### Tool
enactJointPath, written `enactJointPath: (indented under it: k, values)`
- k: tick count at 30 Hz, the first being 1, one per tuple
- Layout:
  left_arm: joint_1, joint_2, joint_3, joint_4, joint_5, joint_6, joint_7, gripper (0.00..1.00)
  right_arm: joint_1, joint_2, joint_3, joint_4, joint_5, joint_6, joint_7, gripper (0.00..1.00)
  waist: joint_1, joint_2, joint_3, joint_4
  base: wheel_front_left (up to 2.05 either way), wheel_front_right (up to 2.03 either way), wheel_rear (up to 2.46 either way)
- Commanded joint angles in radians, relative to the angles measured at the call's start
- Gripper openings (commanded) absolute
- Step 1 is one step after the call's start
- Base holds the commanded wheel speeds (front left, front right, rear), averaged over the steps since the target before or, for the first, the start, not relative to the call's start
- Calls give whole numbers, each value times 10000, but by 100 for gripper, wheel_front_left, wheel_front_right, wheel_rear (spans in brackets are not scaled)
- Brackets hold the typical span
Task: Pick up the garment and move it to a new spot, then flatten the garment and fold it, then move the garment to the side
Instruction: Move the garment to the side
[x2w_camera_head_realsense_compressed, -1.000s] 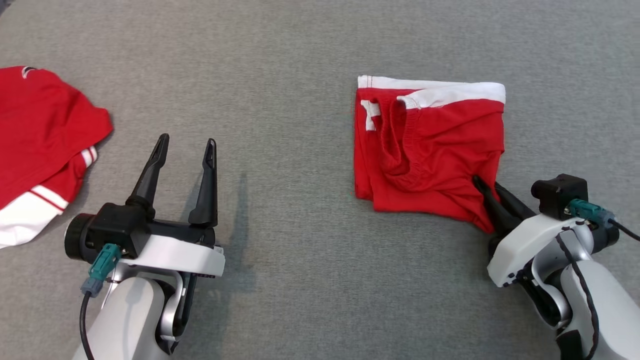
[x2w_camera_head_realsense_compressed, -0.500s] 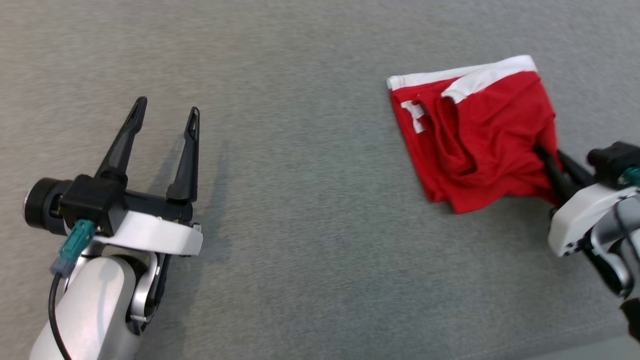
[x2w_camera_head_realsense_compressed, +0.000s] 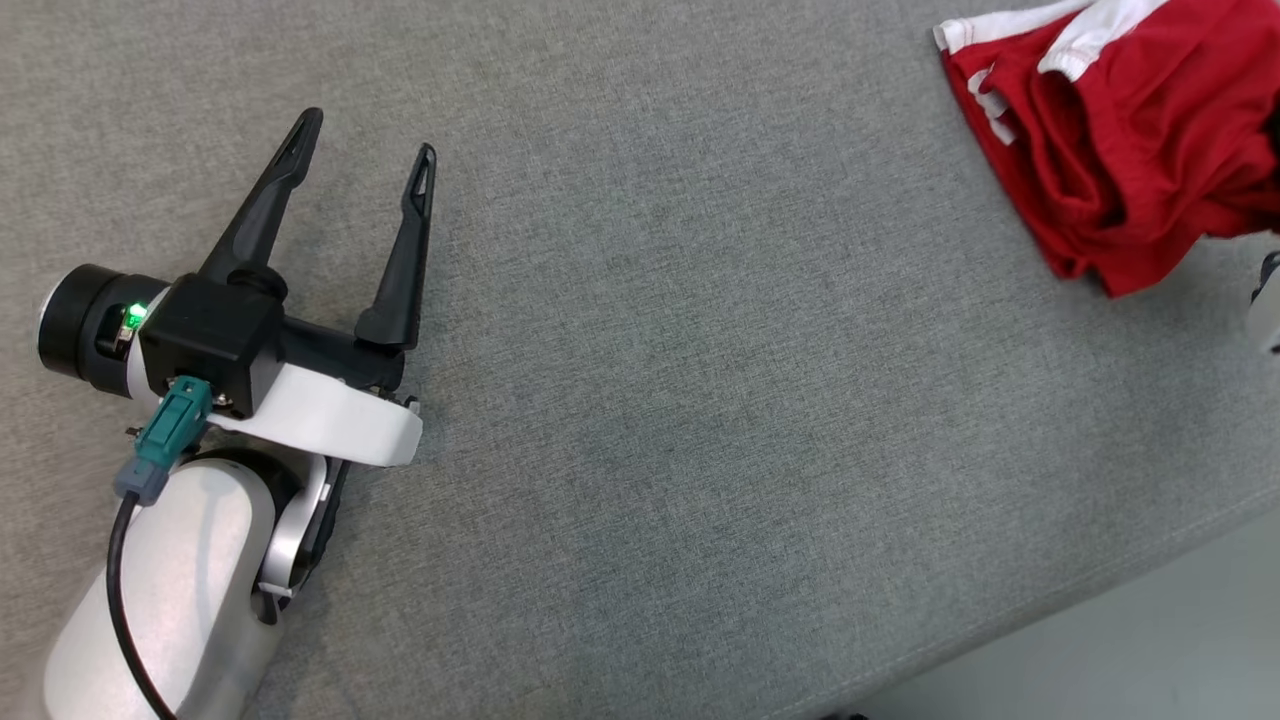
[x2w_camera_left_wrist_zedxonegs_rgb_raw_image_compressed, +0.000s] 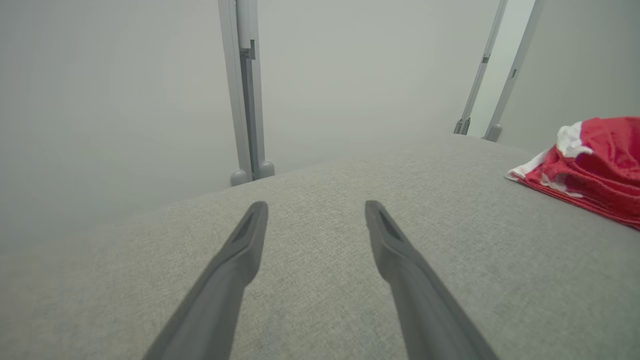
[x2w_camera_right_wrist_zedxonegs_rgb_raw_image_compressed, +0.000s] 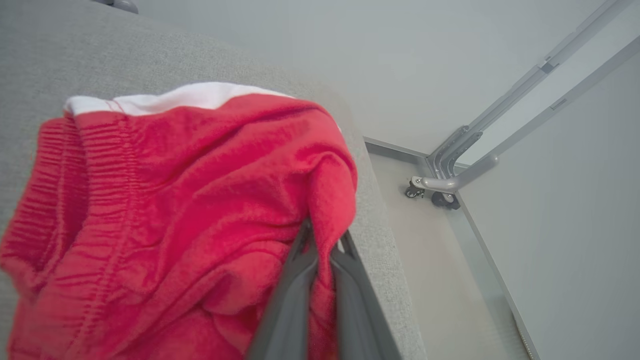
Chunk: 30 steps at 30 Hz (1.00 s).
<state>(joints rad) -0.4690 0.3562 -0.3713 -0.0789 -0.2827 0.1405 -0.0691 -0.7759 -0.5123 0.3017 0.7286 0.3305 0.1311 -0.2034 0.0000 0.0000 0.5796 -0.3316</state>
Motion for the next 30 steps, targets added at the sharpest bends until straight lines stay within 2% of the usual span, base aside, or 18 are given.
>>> enactJointPath:
  k: [1, 3, 4, 5, 6, 13, 16, 22, 30]
  values:
    - [-170, 80, -11, -62, 68, -55, 57, 100, -337, -2, -17, 311, -31, -5, -180, 0, 0, 0, 179, -77, 0, 0, 0]
    - [-192, 113, -44, -119, 59, -58, 136, 100, -682, 111, -22, 947, 30, -5, -289, 0, 0, 0, 252, -75, 0, 0, 0]
    - [-208, 116, -67, -136, 65, -62, 156, 100, -828, 188, 15, 1212, 73, -5, -339, 7, 0, 0, 265, -52, 0, 0, 0]
    - [-225, 117, -82, -149, 68, -68, 180, 100, -984, 251, 48, 1488, 150, -5, -358, 36, 0, 0, 275, -27, 0, 0, 0]
    - [-231, 118, -94, -147, 61, -67, 189, 100, -1121, 267, 45, 1787, 177, -5, -353, 100, 0, 0, 270, -5, 0, 0, 0]
    - [-90, 18, -45, -30, -90, 100, 78, 100, -1592, 169, -576, 3234, -169, -5, -609, 100, 0, 0, -13, 126, 0, 0, 0]
    - [82, -66, -14, 91, -183, 177, -48, 100, -1546, 276, -1207, 3194, -227, -5, -645, 100, 0, 0, -305, 144, 0, 0, 0]
    - [569, -190, 193, 434, -488, 395, -394, 100, -459, 828, -2776, 1660, -530, -5, -625, 100, 0, 0, -1114, 255, 0, 0, 0]
    - [1452, -343, 579, 798, -934, 707, -959, 100, 1621, 2422, -4076, -1442, -1289, -4, -626, 100, 0, 0, -2310, 846, 0, 0, 0]
